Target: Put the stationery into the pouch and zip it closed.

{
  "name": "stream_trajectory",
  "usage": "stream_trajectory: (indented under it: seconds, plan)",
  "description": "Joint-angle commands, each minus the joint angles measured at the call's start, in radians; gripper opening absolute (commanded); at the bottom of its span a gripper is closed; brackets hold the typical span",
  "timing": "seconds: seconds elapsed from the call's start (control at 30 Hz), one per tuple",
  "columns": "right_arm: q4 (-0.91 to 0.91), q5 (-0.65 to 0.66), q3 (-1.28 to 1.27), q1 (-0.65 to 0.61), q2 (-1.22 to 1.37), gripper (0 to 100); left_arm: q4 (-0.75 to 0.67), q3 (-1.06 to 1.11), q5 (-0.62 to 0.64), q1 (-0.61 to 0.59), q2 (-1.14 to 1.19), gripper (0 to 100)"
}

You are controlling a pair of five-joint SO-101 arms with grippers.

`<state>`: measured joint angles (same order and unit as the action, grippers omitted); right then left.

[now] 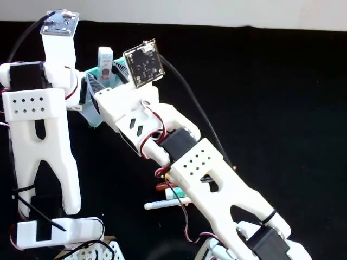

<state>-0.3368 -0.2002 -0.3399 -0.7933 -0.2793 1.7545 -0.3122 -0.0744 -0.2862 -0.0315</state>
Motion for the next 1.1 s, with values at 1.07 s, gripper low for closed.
stream_trajectory:
  seconds: [1.07]
  plan:
    - [-0.091,-0.003,0.027,0.044,-0.091,11.9,-0.017,-0.013,0.005,-0.05,0.012,1]
